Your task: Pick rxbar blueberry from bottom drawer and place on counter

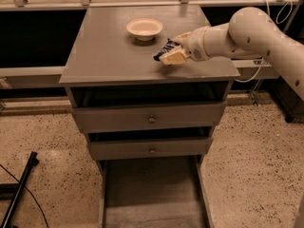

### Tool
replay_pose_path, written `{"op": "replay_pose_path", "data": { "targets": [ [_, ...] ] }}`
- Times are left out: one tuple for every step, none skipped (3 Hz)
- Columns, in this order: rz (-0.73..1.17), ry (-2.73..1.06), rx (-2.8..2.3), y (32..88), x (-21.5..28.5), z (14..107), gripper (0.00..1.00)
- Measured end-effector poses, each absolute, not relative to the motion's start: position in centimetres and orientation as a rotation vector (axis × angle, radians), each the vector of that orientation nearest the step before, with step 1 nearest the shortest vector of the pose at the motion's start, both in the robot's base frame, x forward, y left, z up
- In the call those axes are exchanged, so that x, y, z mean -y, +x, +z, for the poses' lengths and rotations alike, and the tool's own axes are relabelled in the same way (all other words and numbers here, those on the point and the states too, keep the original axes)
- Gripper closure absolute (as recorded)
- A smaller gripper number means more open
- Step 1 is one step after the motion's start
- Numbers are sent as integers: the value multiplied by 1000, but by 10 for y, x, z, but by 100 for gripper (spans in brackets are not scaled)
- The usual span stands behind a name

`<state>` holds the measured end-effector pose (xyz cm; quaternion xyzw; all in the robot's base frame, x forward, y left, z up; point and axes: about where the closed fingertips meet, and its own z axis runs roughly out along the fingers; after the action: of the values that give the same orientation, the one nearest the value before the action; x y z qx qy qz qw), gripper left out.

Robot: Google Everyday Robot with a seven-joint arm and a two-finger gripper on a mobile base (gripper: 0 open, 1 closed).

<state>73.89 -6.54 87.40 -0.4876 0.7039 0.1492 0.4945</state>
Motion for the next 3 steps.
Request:
{"op": "replay_pose_path", "data": {
  "targets": [
    [362,-1182,-1706,739,65,874,0],
    [338,-1173,-1744,735,82,885,0],
    [242,-1098,-1795,705,133,918,0]
  ]
}}
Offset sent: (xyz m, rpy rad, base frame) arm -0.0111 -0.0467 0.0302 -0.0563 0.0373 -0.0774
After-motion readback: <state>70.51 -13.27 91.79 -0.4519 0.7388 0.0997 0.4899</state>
